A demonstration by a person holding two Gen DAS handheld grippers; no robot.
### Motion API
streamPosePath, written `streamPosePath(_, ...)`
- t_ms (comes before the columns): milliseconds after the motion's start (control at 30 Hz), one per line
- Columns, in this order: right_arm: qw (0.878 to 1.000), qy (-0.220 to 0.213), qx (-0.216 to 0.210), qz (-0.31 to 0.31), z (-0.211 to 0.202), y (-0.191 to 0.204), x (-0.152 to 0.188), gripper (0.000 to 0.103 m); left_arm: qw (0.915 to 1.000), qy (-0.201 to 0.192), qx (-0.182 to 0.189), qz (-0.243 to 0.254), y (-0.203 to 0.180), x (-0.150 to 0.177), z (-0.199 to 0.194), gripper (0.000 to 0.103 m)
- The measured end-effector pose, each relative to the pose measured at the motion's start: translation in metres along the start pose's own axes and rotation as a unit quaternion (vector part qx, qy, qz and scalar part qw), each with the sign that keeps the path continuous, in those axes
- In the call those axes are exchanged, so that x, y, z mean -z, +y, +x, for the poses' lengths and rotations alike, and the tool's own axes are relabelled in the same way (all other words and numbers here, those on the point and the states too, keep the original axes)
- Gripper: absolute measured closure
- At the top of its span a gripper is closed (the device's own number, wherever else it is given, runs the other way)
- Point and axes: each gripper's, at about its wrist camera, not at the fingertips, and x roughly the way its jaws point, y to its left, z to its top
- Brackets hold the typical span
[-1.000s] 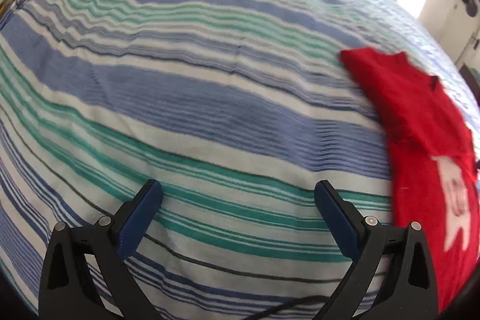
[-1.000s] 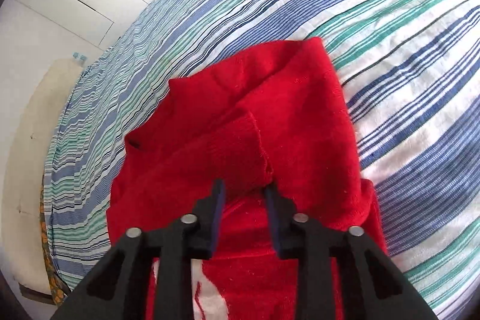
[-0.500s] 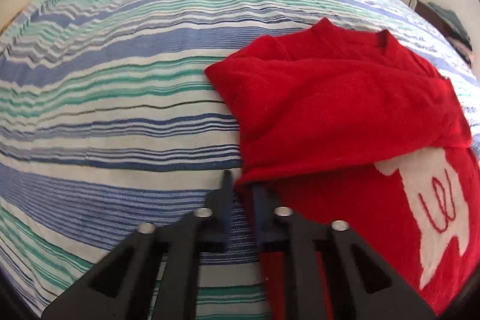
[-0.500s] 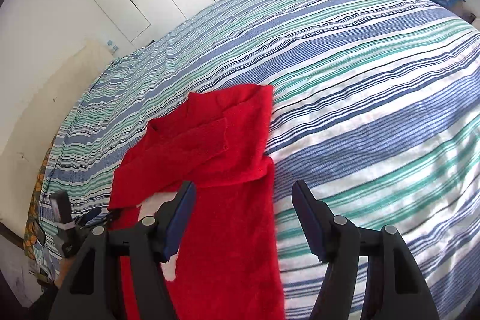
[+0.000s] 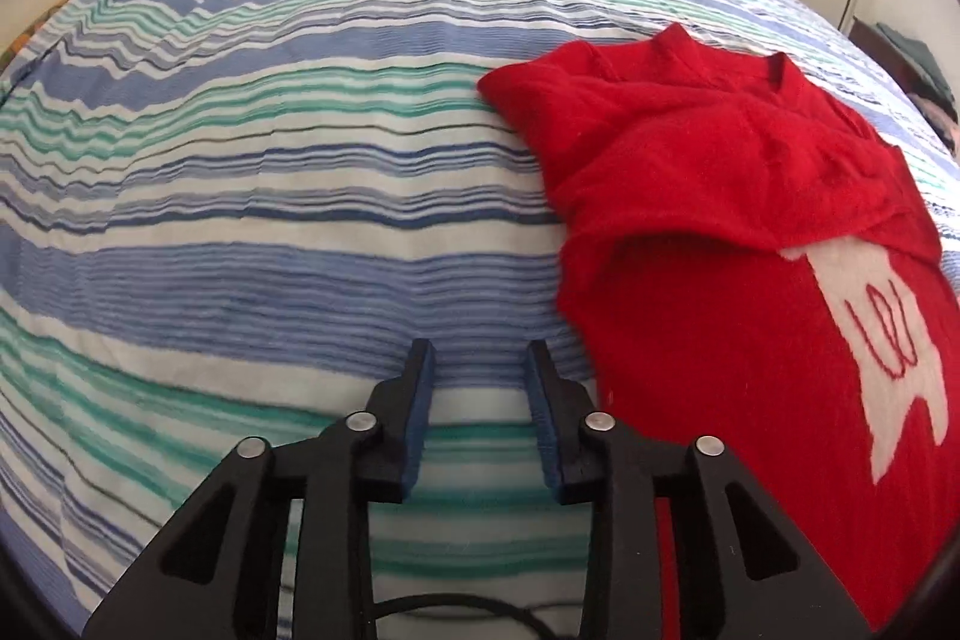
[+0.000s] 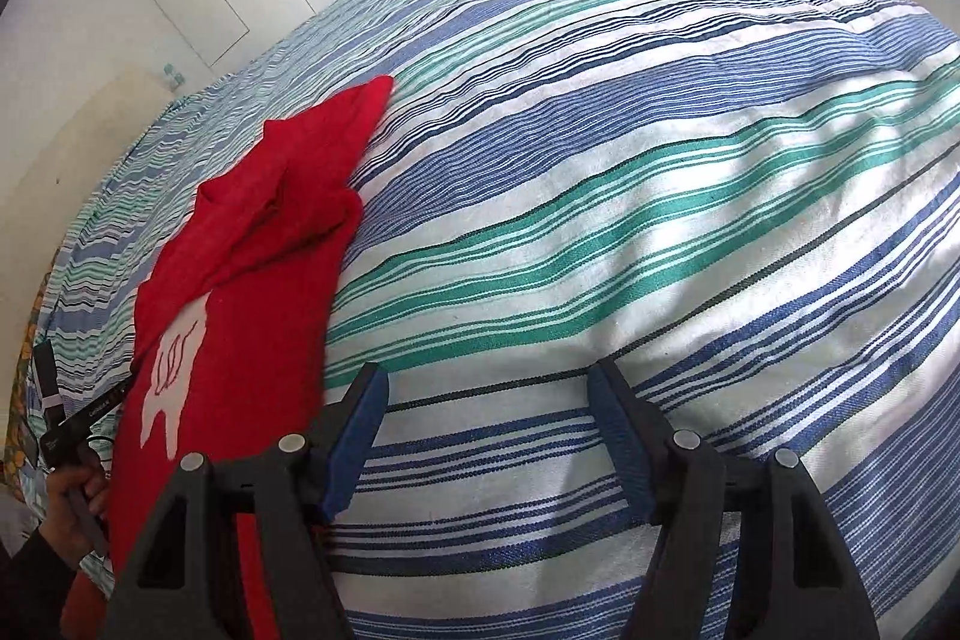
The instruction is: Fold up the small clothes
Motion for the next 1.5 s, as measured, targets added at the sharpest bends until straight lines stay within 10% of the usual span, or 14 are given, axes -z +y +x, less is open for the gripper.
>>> streamPosePath(67,1.000,0.000,-0.005,-0.006,0.001,0.001,0.000,0.025,0.9995,0.001,-0.008,-0.030,0.018,0.014,-0.019,0.038)
streamPosePath(267,0.999,-0.028,0.022,-0.019,-0.023,0.009,-0.002,0.024,0.9911,-0.030,-0.041,-0.123,0.059,0.060,-0.072,0.010)
streamPosePath(500,0.994,-0.031,0.101,-0.024,-0.027,-0.021,0.007,0.017,0.9825,0.005,-0.074,-0.171,0.077,0.091,-0.036,0.006)
streamPosePath(733,0.994,-0.026,0.098,-0.050,-0.009,-0.023,0.018,0.002,0.9837,-0.012,-0.080,-0.160,0.071,0.093,-0.035,0.001)
streamPosePath(1500,0.992,-0.028,0.104,-0.063,-0.003,-0.021,0.021,0.000,0.9833,-0.027,-0.094,-0.154,0.065,0.098,-0.037,0.001)
